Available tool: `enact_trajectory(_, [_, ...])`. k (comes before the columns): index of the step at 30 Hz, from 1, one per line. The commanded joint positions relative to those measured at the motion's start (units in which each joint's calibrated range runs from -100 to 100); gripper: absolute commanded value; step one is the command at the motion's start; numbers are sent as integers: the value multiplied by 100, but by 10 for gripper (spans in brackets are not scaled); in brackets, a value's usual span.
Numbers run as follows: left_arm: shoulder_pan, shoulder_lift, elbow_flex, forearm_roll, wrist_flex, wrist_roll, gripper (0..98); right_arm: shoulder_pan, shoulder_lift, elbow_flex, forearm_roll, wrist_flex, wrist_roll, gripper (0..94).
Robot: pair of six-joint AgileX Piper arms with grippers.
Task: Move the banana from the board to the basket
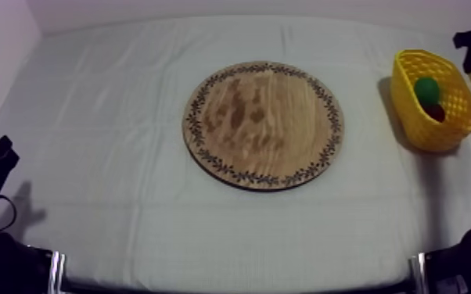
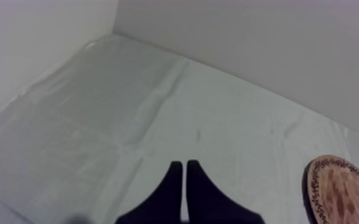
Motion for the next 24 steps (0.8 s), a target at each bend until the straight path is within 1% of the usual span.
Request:
enact_trajectory(1, [-2, 2, -2, 0, -4, 1, 1, -95, 196, -62, 11, -58, -53, 207])
enact_trajectory(7, [-2, 2, -2, 0, -4, 1, 1, -270, 878, -366, -41, -201, -164, 204])
enact_trajectory(16, [-2, 2, -2, 0, -4, 0, 1, -376, 1802, -628, -81, -515, -299, 205])
enact_trajectory(21, [-2, 2, -2, 0, -4, -1, 1, -376, 2095, -455, -25, -763, -358, 211])
enact_trajectory(24, [-2, 2, -2, 0, -4, 0, 1, -348, 2203, -347, 13, -927, -401, 230])
